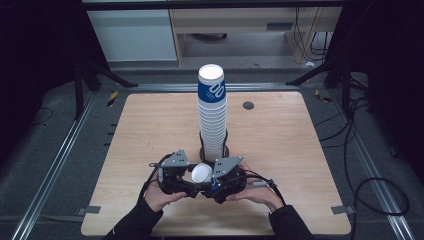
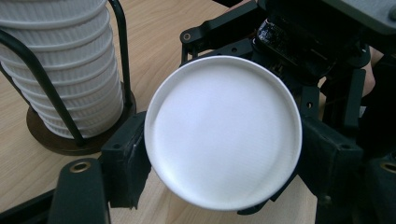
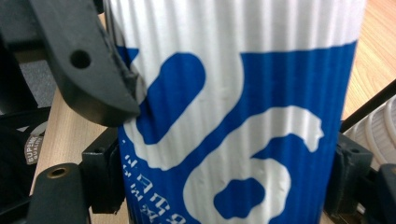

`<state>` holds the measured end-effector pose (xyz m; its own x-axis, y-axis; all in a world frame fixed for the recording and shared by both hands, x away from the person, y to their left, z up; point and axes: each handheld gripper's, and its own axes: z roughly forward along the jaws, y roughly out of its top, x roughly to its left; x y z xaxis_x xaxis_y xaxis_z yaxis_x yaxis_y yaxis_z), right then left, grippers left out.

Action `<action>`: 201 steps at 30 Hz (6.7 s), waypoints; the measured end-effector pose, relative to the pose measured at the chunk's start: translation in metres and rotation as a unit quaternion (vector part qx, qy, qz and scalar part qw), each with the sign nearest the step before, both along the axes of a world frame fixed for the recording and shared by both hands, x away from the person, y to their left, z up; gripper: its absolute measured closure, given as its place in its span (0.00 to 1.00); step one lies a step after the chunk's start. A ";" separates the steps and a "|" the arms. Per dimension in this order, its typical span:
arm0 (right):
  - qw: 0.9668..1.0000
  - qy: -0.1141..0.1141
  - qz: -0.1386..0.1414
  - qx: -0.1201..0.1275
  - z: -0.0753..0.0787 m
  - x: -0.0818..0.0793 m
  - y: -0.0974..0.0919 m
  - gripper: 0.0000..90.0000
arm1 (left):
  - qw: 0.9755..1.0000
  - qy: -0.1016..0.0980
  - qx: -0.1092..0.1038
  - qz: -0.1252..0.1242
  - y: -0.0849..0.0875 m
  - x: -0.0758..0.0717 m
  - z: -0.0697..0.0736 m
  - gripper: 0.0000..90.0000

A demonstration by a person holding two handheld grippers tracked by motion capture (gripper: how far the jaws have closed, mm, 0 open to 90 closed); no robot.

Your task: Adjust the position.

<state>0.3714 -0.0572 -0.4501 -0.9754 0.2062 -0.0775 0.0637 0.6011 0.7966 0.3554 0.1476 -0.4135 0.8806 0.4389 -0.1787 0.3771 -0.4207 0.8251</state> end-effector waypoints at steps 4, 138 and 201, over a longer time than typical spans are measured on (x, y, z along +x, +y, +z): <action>1.000 0.003 0.000 -0.001 0.000 0.000 0.000 0.22 | 1.000 0.003 -0.001 0.000 0.000 0.000 0.000 0.29; 0.999 -0.027 0.028 -0.026 -0.003 0.005 -0.011 0.16 | 0.998 0.029 0.017 -0.050 0.016 0.013 -0.012 0.29; 0.981 0.083 0.022 0.176 0.014 0.011 -0.062 0.06 | 0.991 -0.012 -0.115 -0.067 0.018 0.004 0.000 0.30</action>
<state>0.3826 -0.1192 -0.4365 -0.9770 0.1499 0.1516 0.1907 0.2964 0.9358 0.3594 0.1658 -0.4134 0.9336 0.2675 -0.2383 0.3091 -0.2653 0.9133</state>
